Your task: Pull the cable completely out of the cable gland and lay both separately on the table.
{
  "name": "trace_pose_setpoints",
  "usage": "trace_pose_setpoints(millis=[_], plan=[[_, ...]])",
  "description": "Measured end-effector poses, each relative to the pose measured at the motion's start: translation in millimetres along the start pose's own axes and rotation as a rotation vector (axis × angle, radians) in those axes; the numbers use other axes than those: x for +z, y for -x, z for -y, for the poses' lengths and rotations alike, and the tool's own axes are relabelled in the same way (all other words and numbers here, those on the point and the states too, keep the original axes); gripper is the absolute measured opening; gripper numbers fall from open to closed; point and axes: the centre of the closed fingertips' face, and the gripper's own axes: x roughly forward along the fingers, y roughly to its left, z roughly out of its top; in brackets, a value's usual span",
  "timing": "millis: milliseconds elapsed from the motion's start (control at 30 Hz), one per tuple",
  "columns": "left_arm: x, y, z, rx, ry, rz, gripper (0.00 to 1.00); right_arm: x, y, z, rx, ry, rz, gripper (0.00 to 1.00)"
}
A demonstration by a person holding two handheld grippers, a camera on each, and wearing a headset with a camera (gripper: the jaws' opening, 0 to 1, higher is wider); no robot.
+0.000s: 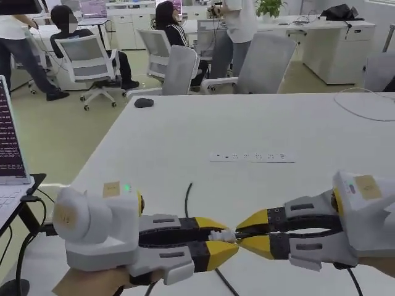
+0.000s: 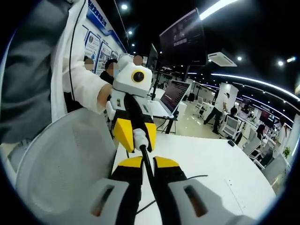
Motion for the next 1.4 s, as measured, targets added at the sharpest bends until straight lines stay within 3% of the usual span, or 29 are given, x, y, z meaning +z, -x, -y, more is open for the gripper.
trace_pose_setpoints(millis=[233, 433, 800, 1067, 1400], plan=[[0.2, 6.1, 2.1, -0.005, -0.019, 0.000, 0.17, -0.6, 4.9, -0.3, -0.023, -0.007, -0.008, 0.05], [3.3, 19.6, -1.7, 0.025, -0.025, 0.011, 0.17, -3.8, 8.8, 2.5, -0.042, -0.028, 0.003, 0.04], [7.5, 35.9, -7.9, 0.059, -0.028, 0.026, 0.17, -26.7, 19.3, 1.2, -0.078, -0.077, -0.036, 0.04], [9.5, 36.0, -6.8, 0.055, -0.021, 0.039, 0.17, -43.0, 32.4, 0.2, -0.113, -0.119, -0.057, 0.04], [12.3, 24.6, 0.5, 0.029, -0.035, 0.037, 0.17, -50.7, 42.5, -2.7, -0.139, -0.151, -0.062, 0.04]])
